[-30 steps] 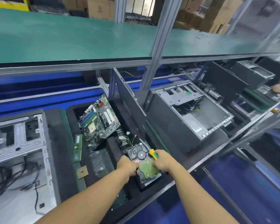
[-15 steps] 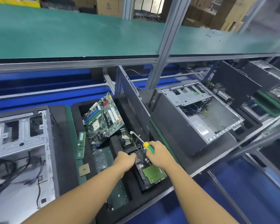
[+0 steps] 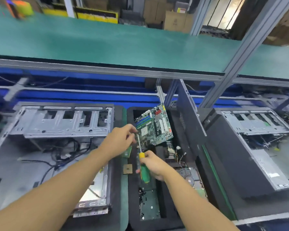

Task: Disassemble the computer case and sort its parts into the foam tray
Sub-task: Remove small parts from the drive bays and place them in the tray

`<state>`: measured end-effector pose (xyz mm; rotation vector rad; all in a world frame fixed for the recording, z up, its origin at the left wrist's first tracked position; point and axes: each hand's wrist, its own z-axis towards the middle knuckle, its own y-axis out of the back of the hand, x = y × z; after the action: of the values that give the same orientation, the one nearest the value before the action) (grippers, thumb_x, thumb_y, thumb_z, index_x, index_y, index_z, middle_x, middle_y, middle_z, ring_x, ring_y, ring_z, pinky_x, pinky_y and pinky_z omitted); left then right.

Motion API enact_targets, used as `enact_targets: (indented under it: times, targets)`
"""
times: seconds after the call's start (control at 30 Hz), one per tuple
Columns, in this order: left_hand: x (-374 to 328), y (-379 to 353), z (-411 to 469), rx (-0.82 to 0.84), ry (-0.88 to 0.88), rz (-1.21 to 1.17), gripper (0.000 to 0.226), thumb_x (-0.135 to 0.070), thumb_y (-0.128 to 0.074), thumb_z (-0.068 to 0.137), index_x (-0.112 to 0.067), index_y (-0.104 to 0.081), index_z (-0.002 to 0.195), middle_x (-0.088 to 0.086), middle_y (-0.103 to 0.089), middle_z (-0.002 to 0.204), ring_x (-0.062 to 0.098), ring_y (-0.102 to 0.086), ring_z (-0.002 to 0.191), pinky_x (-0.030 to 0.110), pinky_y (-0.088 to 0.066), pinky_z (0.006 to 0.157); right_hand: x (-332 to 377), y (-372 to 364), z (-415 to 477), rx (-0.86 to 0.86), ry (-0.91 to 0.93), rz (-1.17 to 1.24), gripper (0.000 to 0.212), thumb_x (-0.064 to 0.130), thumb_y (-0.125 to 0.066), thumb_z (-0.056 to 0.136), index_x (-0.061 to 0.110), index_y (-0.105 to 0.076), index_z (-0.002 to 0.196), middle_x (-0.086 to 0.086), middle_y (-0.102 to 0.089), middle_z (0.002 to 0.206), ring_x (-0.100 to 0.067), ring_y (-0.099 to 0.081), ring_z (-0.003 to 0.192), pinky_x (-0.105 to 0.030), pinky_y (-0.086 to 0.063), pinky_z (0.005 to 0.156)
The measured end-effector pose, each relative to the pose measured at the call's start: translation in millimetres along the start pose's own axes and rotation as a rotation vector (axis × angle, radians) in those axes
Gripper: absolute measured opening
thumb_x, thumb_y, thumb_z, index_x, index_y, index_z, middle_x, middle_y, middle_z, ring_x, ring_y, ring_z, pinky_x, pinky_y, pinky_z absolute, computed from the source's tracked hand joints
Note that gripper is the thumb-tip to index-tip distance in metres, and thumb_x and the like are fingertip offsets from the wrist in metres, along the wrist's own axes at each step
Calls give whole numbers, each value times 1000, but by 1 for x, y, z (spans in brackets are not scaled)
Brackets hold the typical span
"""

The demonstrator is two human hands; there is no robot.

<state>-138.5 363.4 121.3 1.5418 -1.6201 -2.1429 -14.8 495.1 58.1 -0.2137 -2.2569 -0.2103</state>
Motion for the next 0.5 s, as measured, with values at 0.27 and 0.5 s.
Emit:
enact_targets:
  times: [0.27,0.5]
  targets:
    - [38,17,-48,-196,-90,73,27,-15,-54,97,-20,-61,123,-6,-64,116,7,-55,97,26,-43,90,-32,-67,32,-166,-49,-359,18,22,-66,90,18,-49,90,-8,-57,100,-20,-51,86,-28,-41,71]
    - [60,37,-80,-352,40,-100,23,-11,-56,96,-29,-60,109,-20,-62,103,-9,-56,99,5,-40,80,-36,-99,35,-244,44,-637,32,28,-63,96,6,-50,115,-14,-55,122,-32,-58,113,-32,-41,78]
